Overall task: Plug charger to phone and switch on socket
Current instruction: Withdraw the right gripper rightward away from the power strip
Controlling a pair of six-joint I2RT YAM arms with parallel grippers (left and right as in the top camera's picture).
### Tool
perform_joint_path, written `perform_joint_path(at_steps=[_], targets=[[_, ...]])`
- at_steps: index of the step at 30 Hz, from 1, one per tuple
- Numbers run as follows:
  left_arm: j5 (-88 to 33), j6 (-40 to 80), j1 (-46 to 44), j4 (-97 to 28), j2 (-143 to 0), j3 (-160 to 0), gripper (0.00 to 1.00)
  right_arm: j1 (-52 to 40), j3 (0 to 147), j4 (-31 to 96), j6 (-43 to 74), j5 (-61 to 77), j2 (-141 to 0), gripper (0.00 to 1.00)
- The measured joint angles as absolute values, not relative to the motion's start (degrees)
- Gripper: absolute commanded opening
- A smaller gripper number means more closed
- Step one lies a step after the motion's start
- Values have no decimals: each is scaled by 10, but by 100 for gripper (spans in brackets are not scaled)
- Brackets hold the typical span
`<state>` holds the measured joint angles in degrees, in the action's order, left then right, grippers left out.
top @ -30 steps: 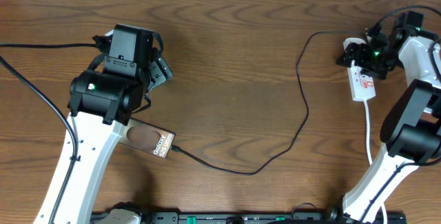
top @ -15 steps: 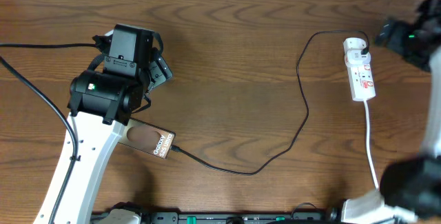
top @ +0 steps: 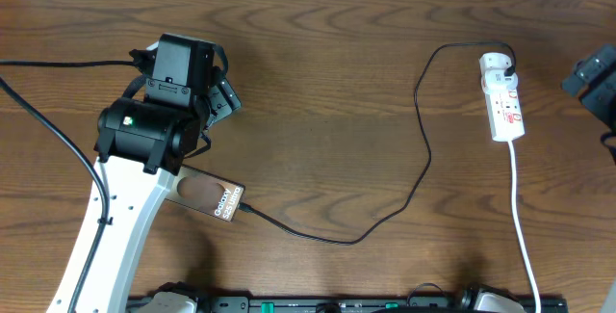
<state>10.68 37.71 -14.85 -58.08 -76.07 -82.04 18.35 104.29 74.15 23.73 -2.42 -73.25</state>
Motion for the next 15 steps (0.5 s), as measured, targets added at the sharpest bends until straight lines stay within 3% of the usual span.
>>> perform_joint_path(at_steps=[15], targets=[[107, 377, -149, -581, -761, -820, 85, 183, 1043, 765, 239, -24, -703, 99]])
